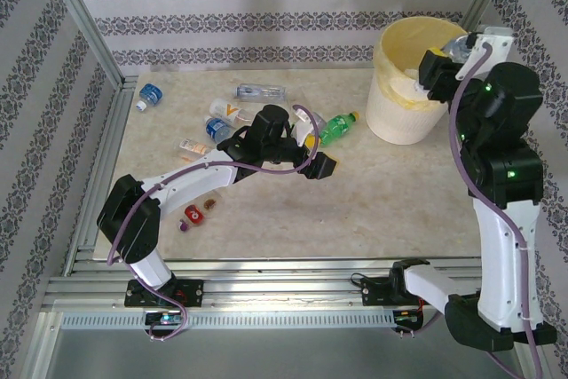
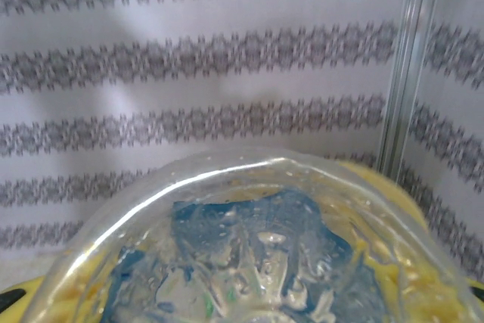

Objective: Throw the plastic bottles in the bin

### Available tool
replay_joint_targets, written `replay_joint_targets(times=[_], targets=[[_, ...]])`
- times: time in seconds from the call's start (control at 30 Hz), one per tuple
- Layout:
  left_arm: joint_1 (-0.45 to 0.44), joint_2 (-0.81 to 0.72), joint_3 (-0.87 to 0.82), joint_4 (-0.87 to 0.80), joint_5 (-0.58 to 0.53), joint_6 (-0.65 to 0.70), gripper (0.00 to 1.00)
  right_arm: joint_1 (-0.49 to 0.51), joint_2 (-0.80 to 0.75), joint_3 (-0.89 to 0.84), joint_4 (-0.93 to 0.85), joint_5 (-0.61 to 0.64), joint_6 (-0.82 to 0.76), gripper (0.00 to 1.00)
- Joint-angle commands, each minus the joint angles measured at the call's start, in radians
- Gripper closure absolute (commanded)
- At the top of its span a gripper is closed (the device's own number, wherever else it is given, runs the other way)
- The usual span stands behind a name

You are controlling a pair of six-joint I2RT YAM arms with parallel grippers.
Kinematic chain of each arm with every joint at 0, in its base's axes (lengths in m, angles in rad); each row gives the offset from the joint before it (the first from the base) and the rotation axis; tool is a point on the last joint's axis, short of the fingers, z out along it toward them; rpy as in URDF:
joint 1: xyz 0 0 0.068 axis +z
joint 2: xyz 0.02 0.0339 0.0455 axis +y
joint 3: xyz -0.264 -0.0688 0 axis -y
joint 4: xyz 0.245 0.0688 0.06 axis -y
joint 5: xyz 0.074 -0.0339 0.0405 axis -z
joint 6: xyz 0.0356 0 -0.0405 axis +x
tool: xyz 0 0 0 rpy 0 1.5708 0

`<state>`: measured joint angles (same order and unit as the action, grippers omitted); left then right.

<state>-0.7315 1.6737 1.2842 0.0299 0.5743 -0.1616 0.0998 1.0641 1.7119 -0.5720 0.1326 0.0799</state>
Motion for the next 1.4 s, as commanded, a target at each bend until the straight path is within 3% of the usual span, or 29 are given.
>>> replay_joint_targets(times=[0.0, 0.2, 0.47, 0.73, 0.9, 1.03, 1.1, 1.17, 1.37], targets=[[0.001, -0.044, -0.013, 0.006, -0.023, 0.019, 0.0, -0.011, -0.048, -0.018, 0.246, 0.027, -0.094, 0.77], [0.003, -0.063, -0.032, 0.009, -0.069, 0.011, 0.0, -0.011, -0.081, -0.072, 0.456, 0.052, -0.175, 0.78], [0.007, -0.098, -0.061, 0.008, -0.109, 0.009, 0.0, -0.012, -0.07, -0.086, 0.566, 0.026, -0.205, 0.78], [0.009, -0.133, -0.092, 0.006, -0.141, 0.007, 0.0, -0.02, 0.006, -0.044, 0.569, 0.047, -0.221, 0.8], [0.01, -0.152, -0.109, -0.005, -0.157, 0.011, 0.0, -0.116, 0.176, 0.04, 0.467, 0.046, -0.148, 0.8], [0.014, -0.161, -0.118, -0.015, -0.188, 0.011, 0.0, -0.196, 0.382, 0.167, 0.275, 0.051, -0.084, 0.62], [0.018, -0.159, -0.12, -0.017, -0.211, 0.008, 0.0, -0.233, 0.504, 0.25, 0.158, 0.056, -0.028, 0.4], [0.024, -0.149, -0.108, -0.036, -0.223, 0.004, 0.0, -0.255, 0.594, 0.323, 0.056, 0.023, 0.007, 0.26], [0.056, -0.114, -0.059, -0.11, -0.27, -0.071, 0.0, -0.253, 0.627, 0.419, -0.104, -0.101, 0.037, 0.09]])
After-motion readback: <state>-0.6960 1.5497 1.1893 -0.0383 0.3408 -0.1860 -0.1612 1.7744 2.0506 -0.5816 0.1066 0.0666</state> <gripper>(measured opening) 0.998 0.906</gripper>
